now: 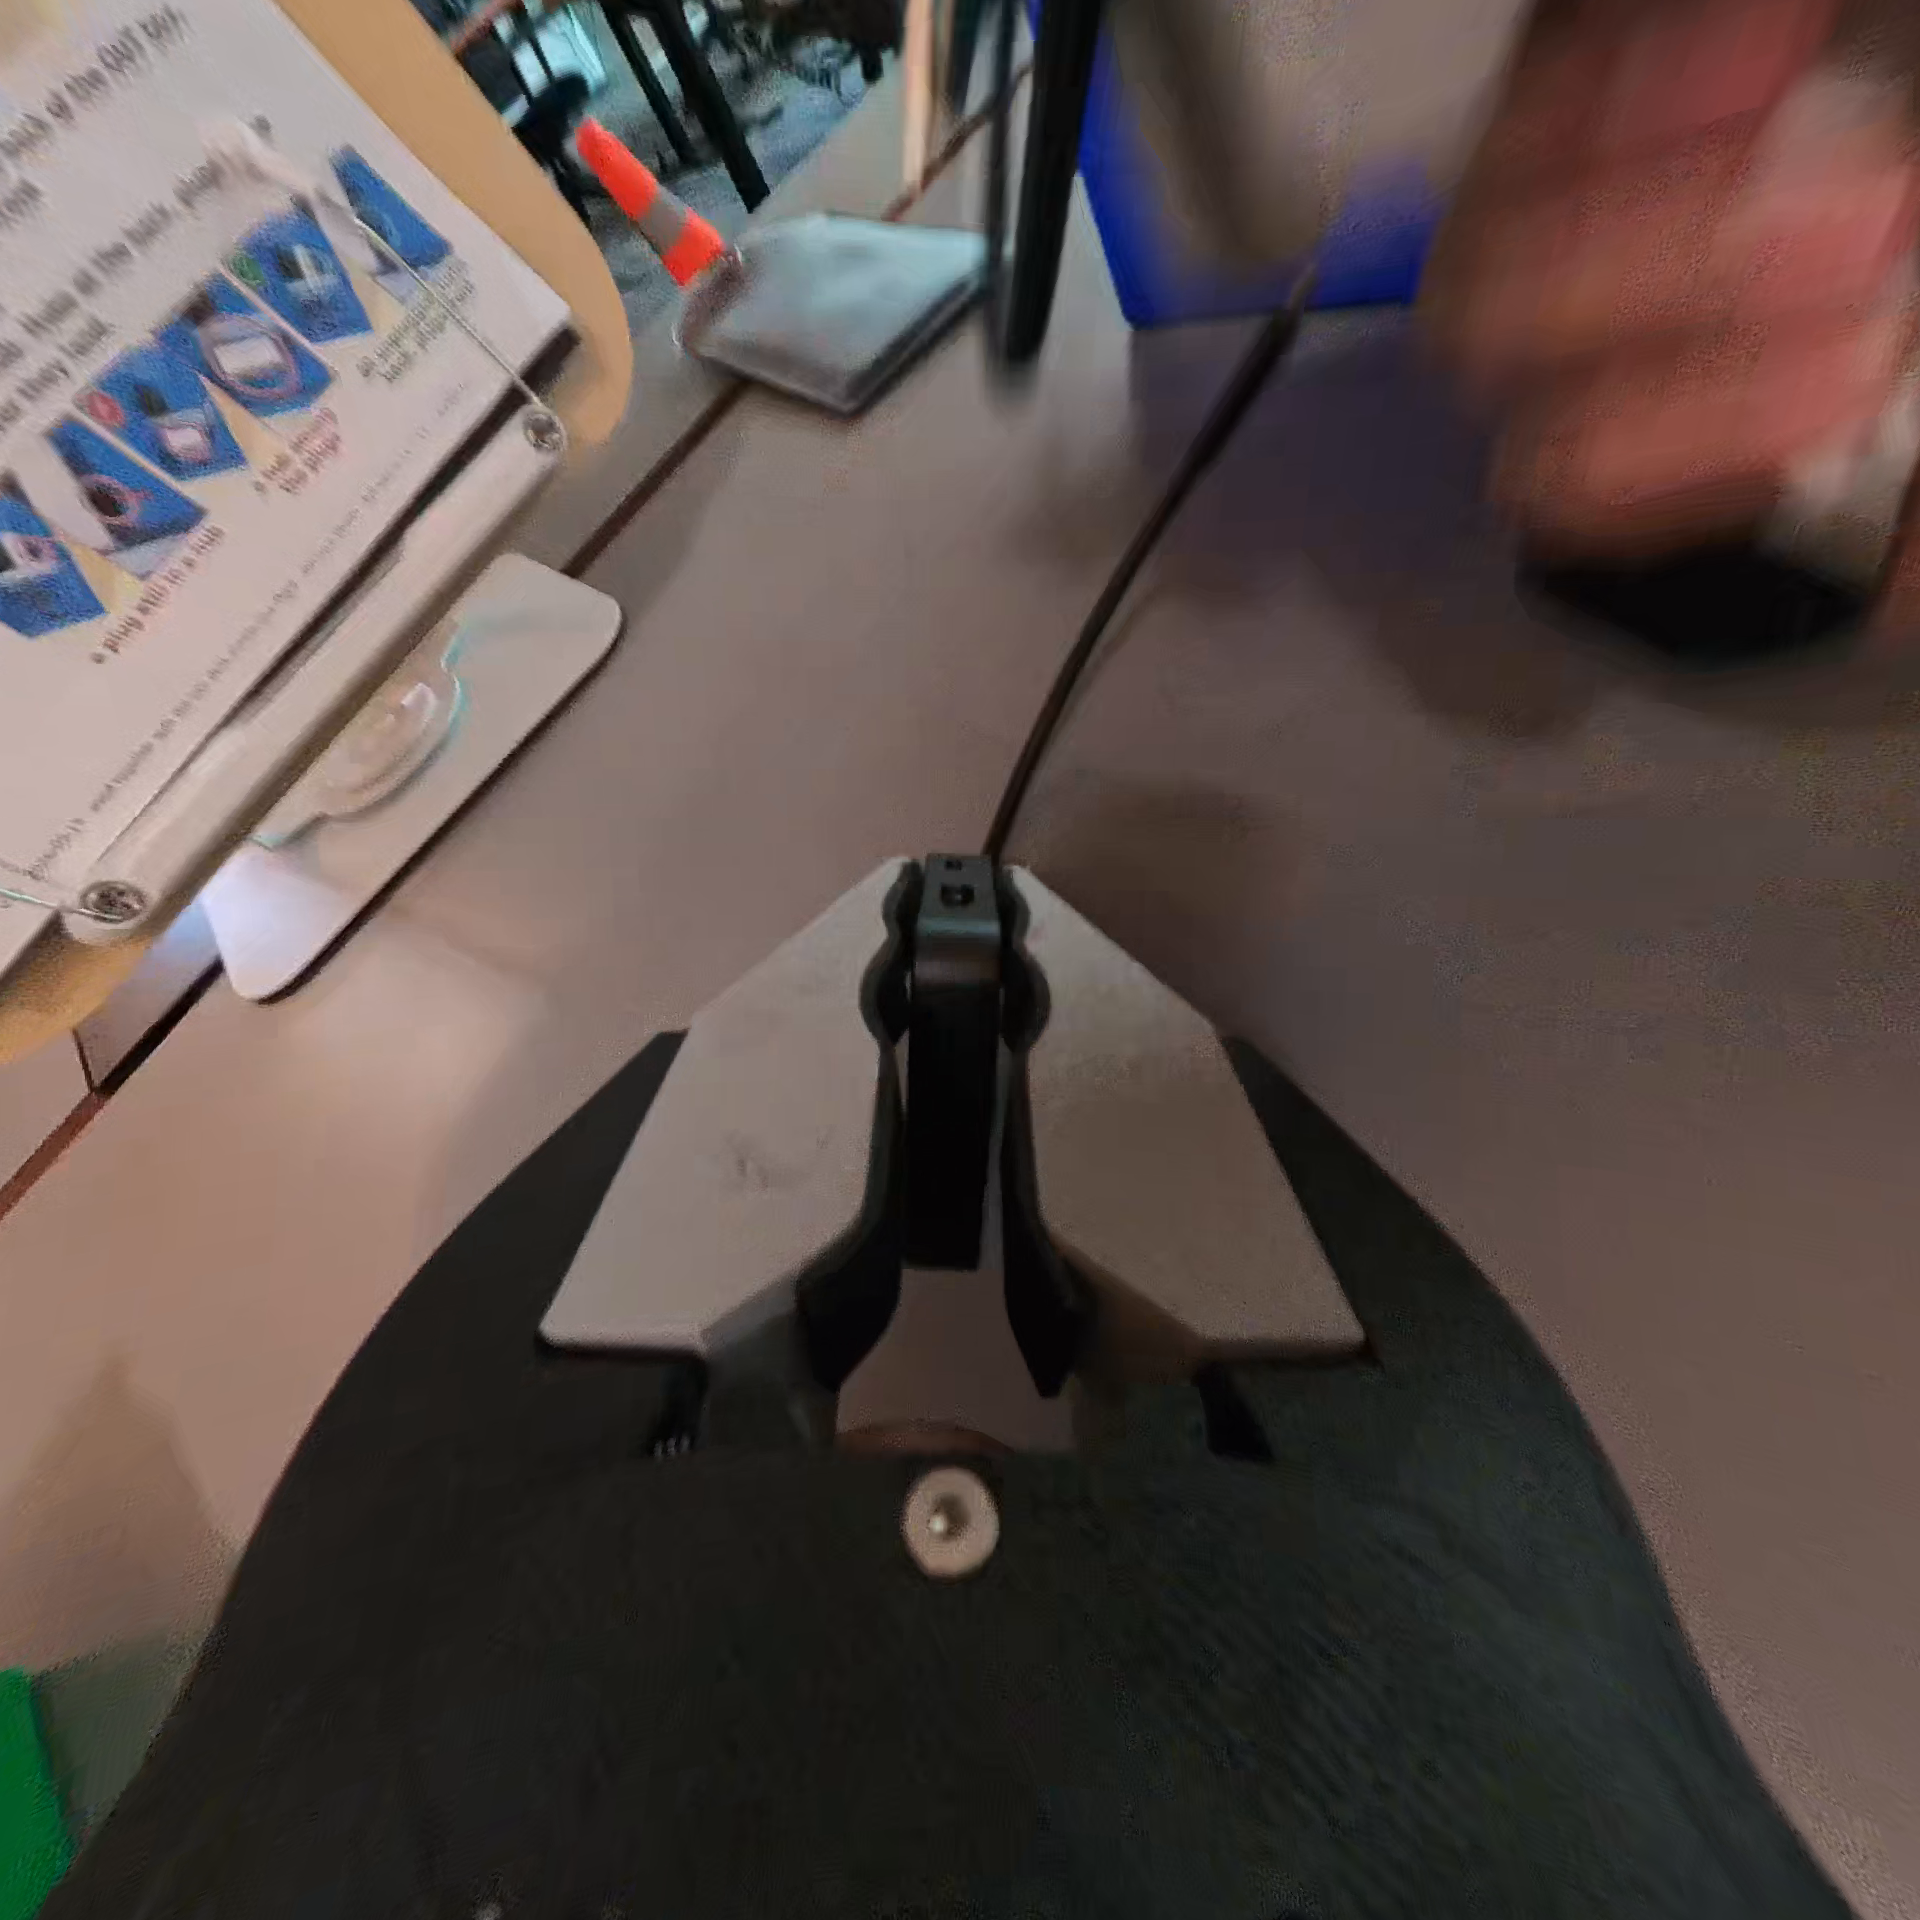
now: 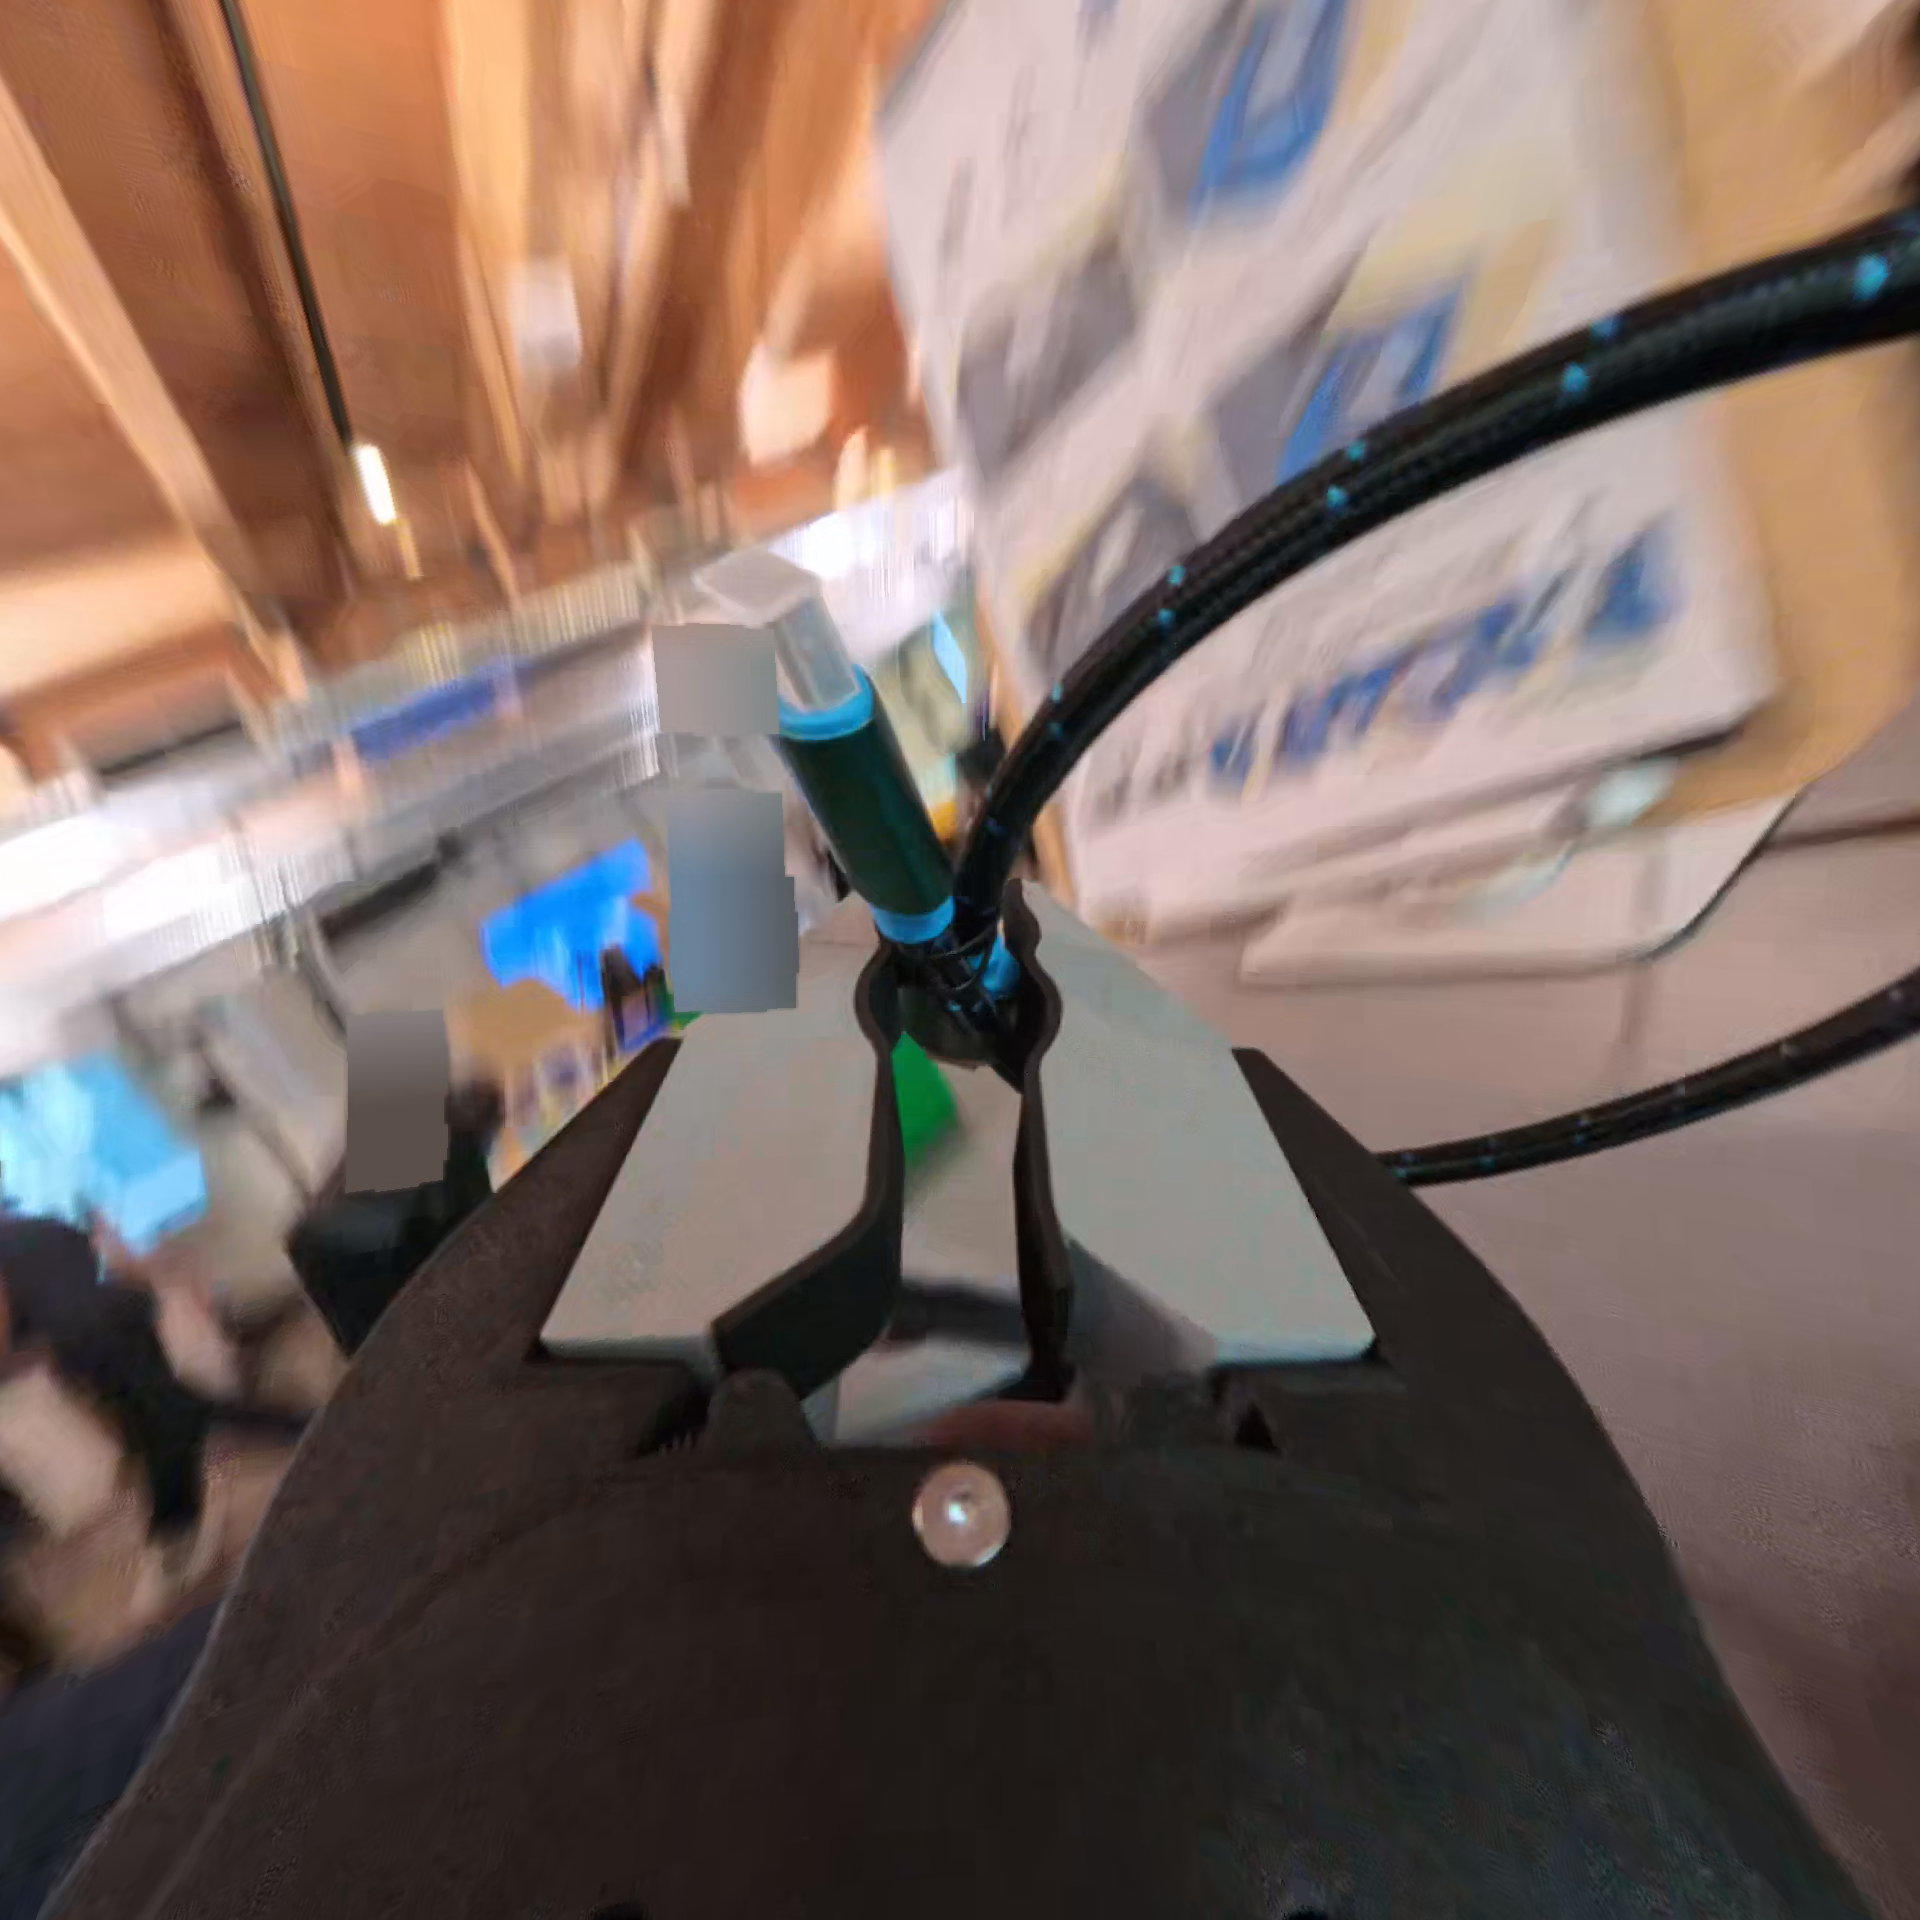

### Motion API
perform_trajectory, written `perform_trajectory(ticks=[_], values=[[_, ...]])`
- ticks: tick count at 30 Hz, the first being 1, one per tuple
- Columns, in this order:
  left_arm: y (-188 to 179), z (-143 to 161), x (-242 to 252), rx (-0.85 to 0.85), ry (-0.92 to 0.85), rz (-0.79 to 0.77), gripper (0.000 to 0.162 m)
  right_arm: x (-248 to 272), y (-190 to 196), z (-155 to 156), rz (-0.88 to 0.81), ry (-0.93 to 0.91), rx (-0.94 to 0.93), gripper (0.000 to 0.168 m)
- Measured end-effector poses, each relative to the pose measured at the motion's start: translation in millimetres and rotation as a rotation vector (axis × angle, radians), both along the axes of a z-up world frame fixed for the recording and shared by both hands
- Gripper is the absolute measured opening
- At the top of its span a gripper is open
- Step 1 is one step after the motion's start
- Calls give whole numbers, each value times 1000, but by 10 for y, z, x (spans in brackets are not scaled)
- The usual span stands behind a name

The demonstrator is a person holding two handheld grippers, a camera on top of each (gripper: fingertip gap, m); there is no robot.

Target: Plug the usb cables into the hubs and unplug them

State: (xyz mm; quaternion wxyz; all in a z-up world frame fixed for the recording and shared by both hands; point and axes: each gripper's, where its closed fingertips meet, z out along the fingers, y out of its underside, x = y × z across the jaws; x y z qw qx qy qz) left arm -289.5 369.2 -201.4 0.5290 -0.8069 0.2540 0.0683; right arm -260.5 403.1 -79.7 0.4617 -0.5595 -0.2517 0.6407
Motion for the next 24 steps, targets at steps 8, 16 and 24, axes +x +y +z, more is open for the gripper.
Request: perform_trajectory(ticks=[8,16,24], values=[[79,438,3,246,-107,16,10,-282,-501,-95,122,-241,280,15],[6,447,-6,323,96,4,11,-41,-928,-92,158,-413,458,17],[-43,510,126,358,174,-17,11,1552,-107,744,-358,-873,674,16]])
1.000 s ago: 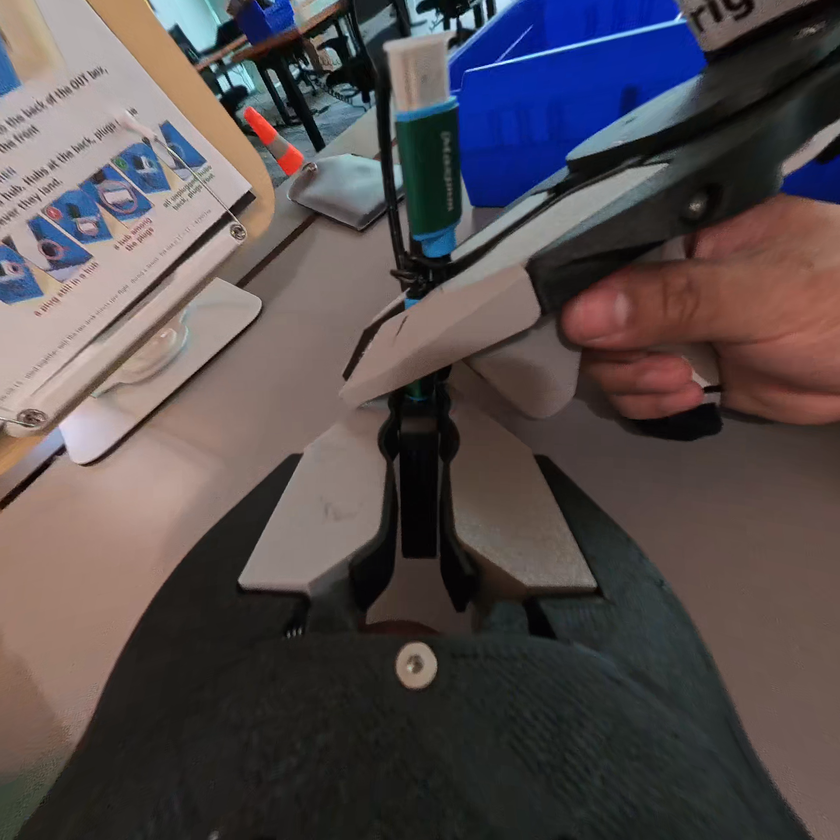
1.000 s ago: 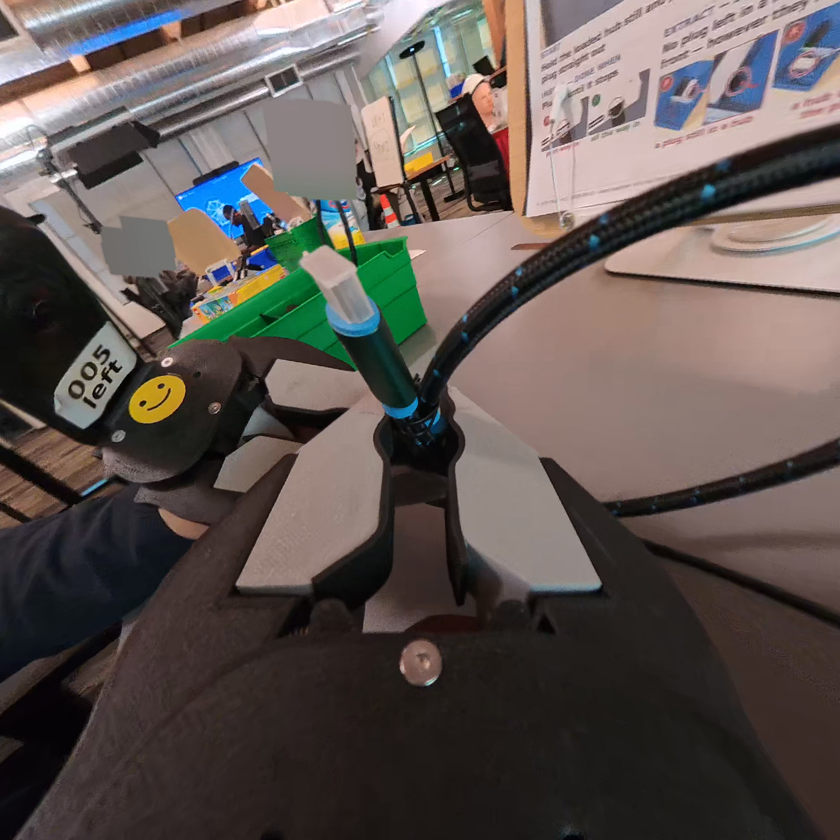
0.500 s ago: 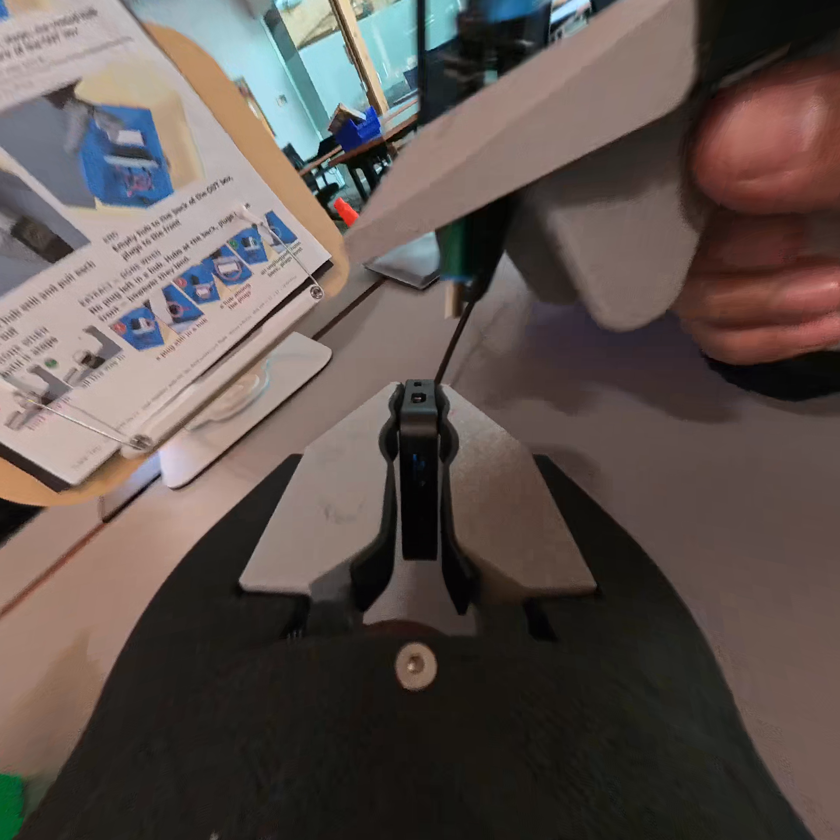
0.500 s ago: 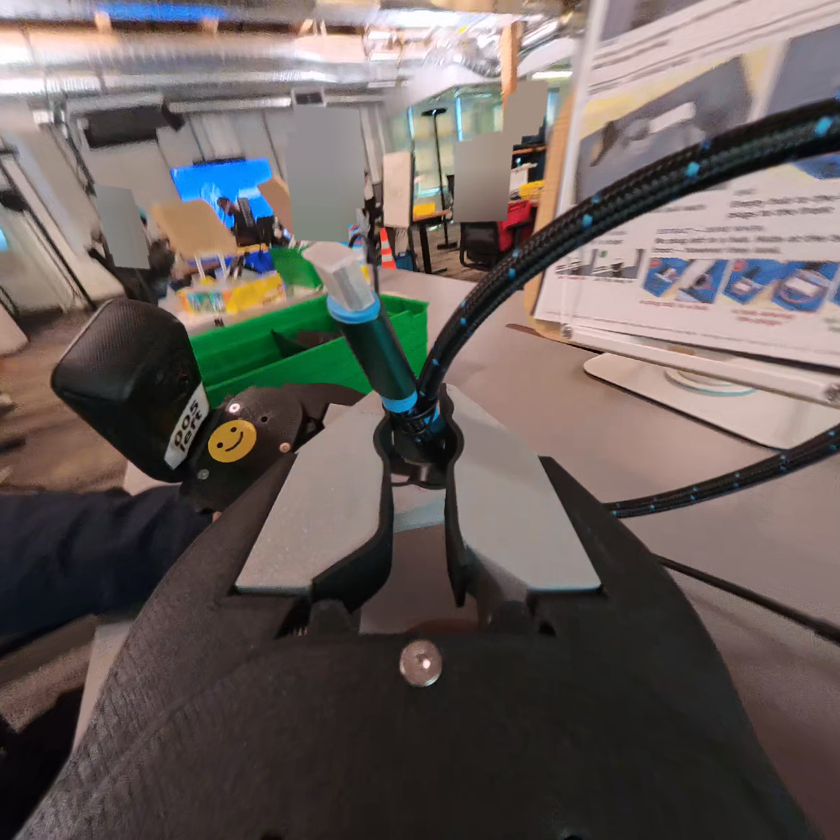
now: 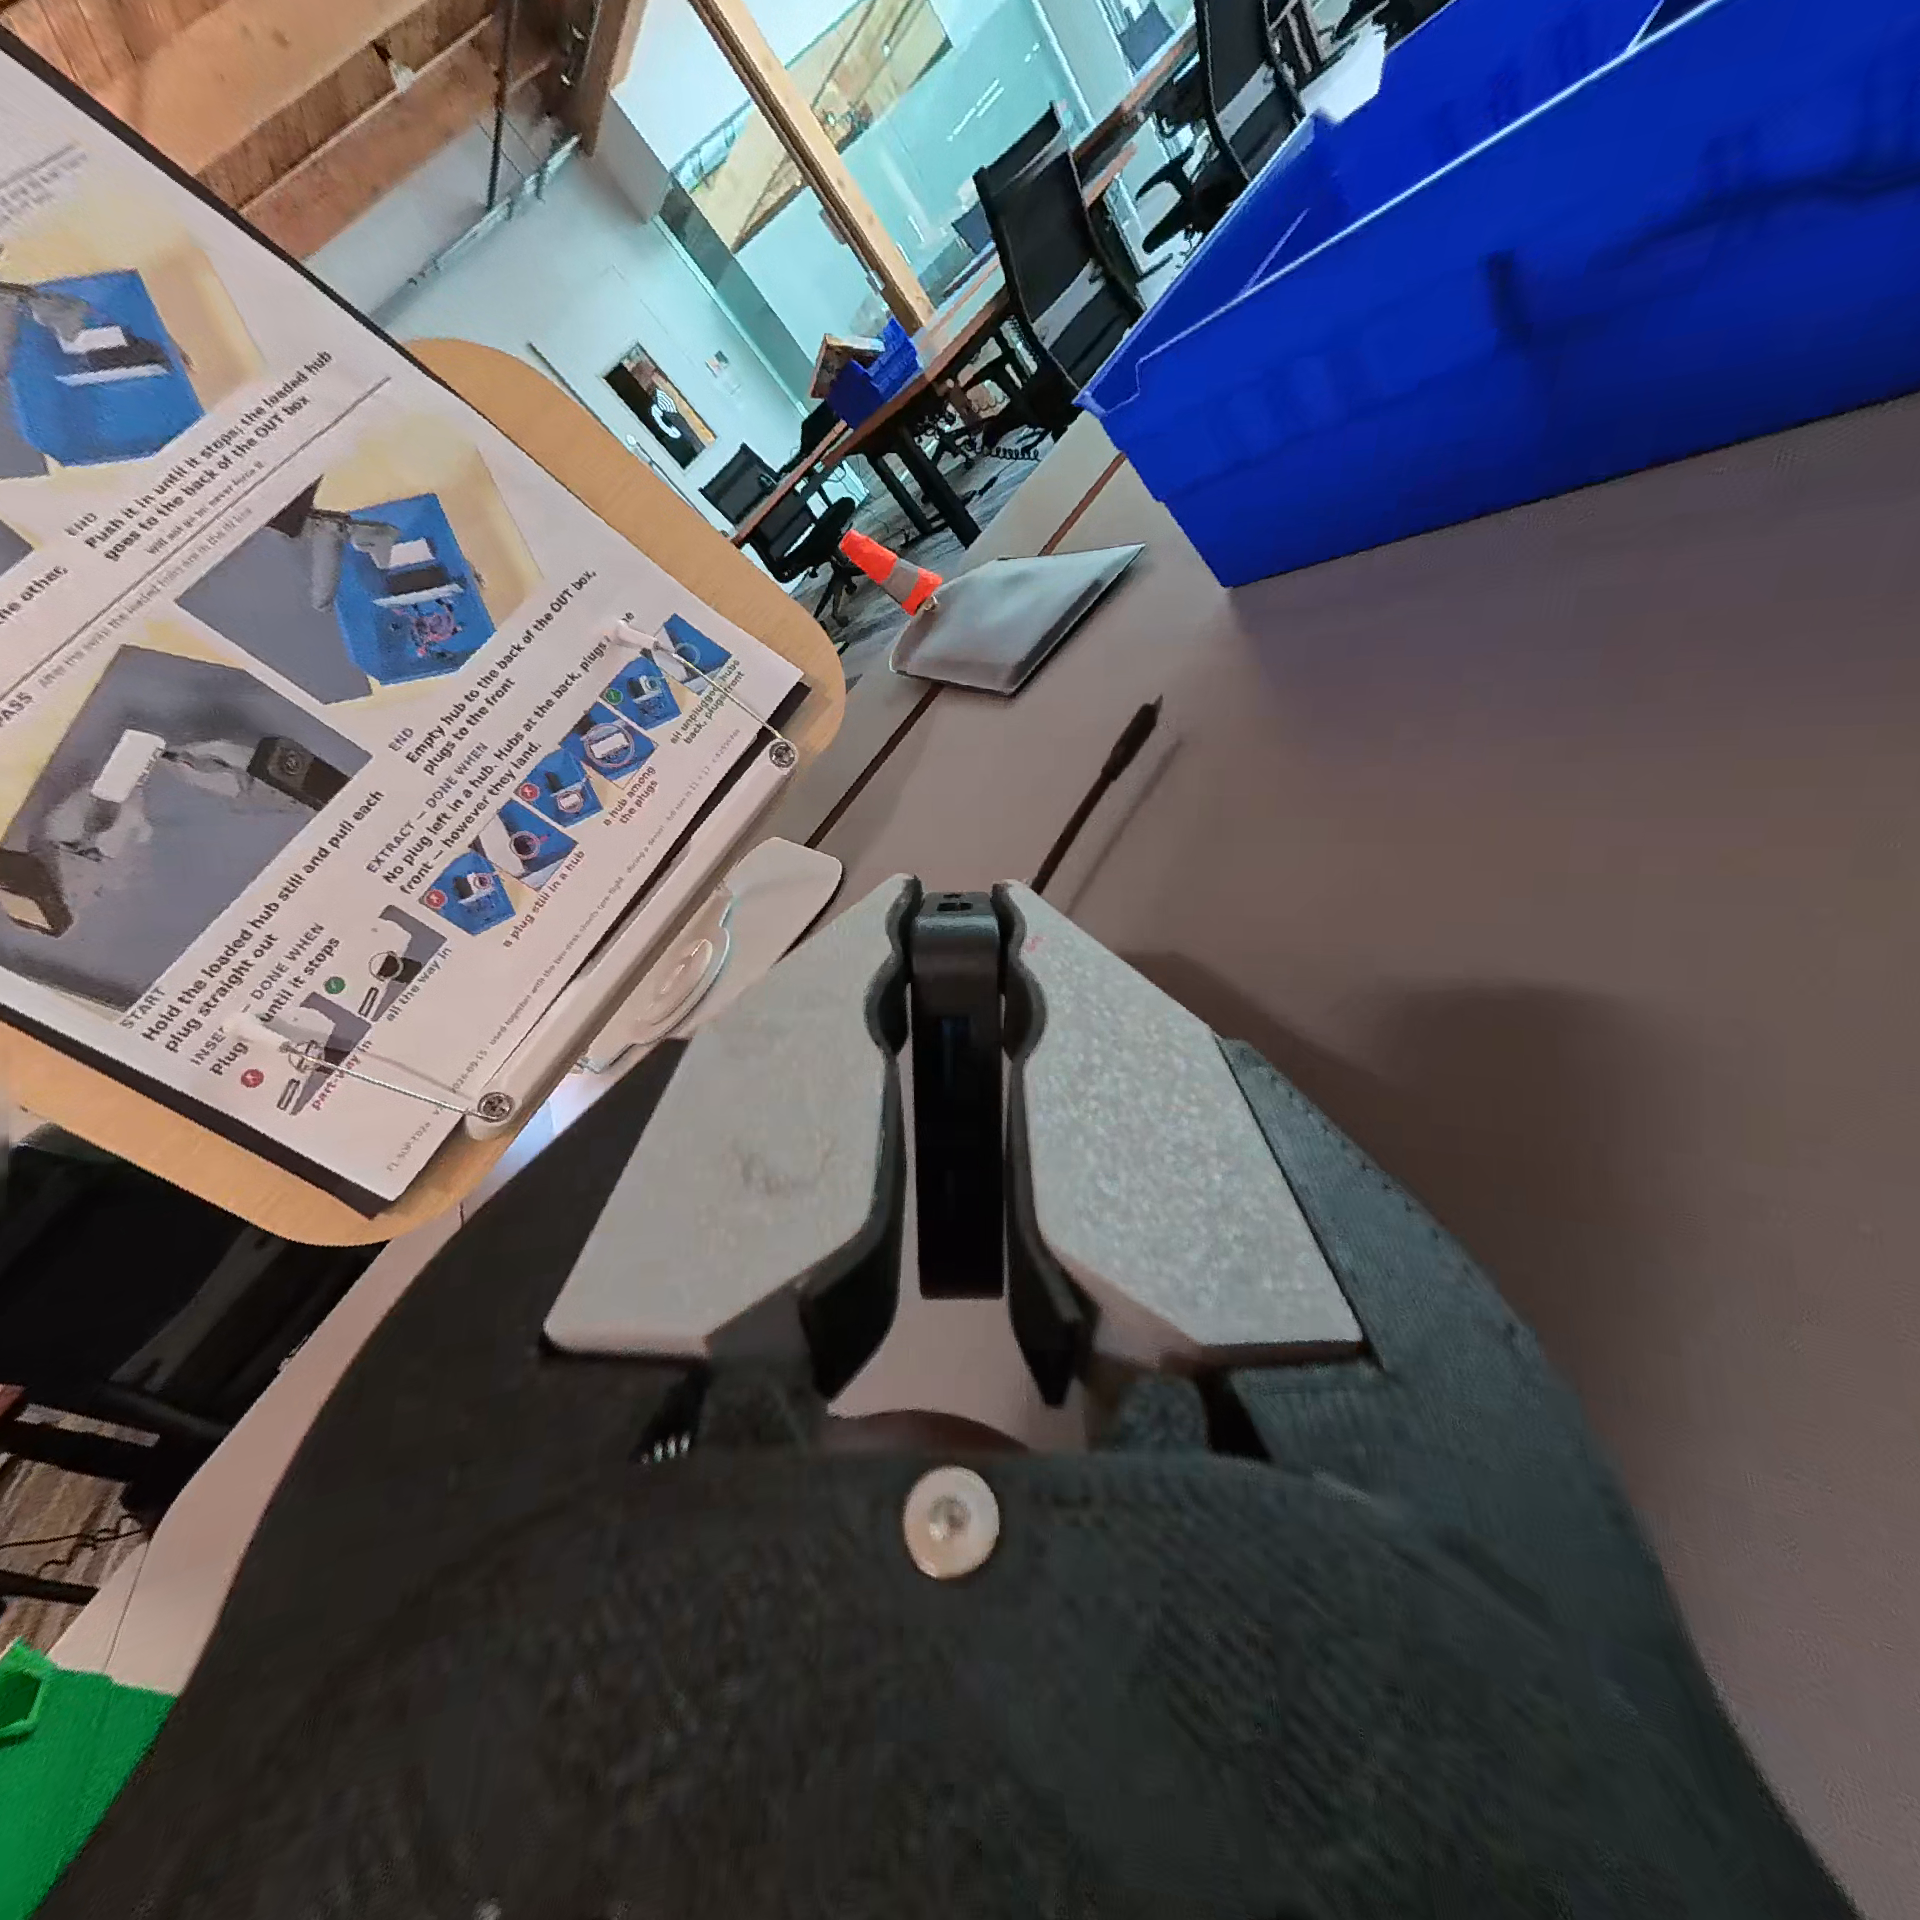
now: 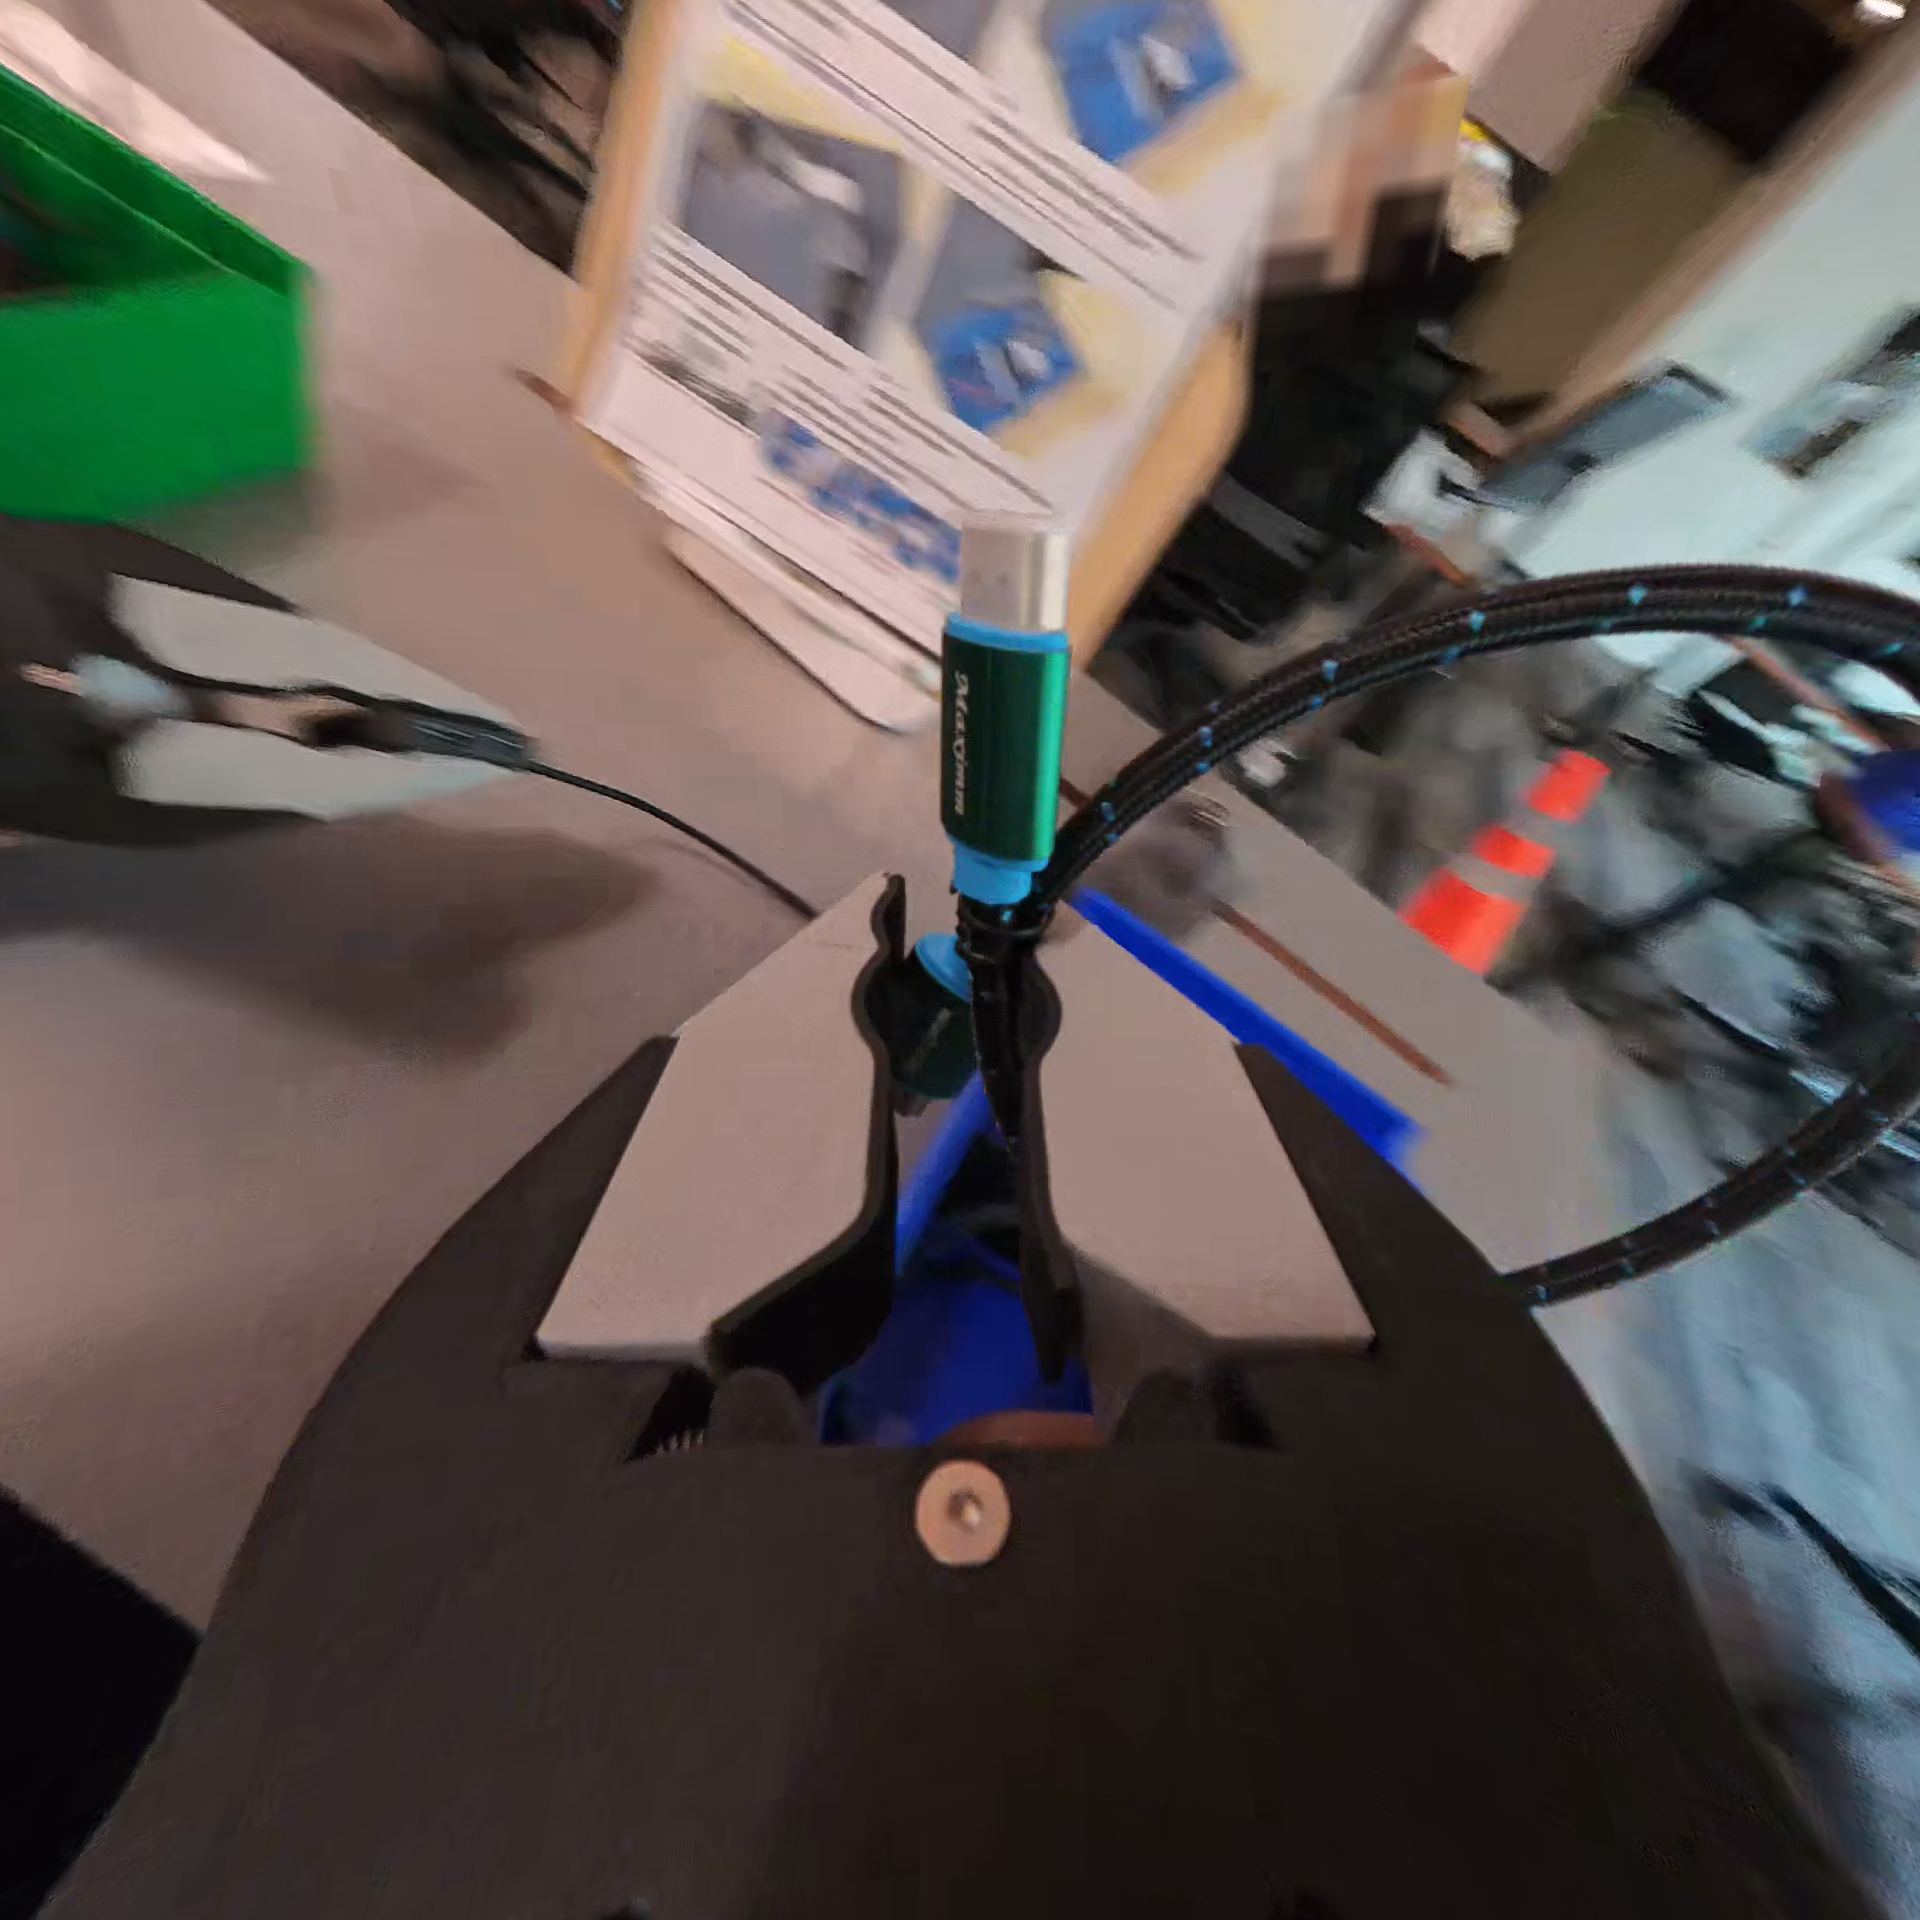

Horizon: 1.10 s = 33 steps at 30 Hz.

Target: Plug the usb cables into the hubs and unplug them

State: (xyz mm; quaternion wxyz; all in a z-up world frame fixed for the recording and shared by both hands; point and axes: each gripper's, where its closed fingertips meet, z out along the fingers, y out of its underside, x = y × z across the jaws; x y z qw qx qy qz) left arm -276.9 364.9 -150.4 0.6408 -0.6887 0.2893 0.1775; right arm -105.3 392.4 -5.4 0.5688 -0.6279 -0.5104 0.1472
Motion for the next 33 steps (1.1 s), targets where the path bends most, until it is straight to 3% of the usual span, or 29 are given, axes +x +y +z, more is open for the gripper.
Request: perform_trajectory(ticks=[2,4,7,8,11,13,15,18,20,22,27,31,33], values=[[4,-6,-14,-10,-23,4,11,398,229,221,-123,-93,46,16],[15,-28,-35,-30,-51,6,11,683,397,180,-187,-224,-22,16],[20,-38,-57,-46,-97,0,11,994,539,-488,-252,-472,-340,20],[22,-41,-74,-49,-109,5,11,1070,564,-788,-270,-546,-453,31],[25,-61,-134,-54,-116,22,11,1311,717,-1445,-368,-715,-593,37],[22,-69,-158,-55,-114,25,11,1364,815,-1477,-415,-703,-561,37],[18,-47,-101,-61,-157,-22,11,1250,842,-1240,-403,-581,-507,37],[-131,114,315,-85,-376,-333,11,823,660,-798,-273,-364,-430,44],[-326,307,536,-67,-512,-541,11,350,172,-726,-21,-292,-483,50],[-425,397,585,-58,-566,-621,11,-11,-349,-789,204,-304,-521,55],[-613,380,696,-140,-612,-765,11,-594,-1033,-949,461,-345,-420,50],[-782,495,812,-143,-666,-895,11,-884,-1069,-1338,438,-422,-486,53],[-860,561,823,-144,-694,-947,11,-1013,-1144,-1487,484,-414,-541,43]])
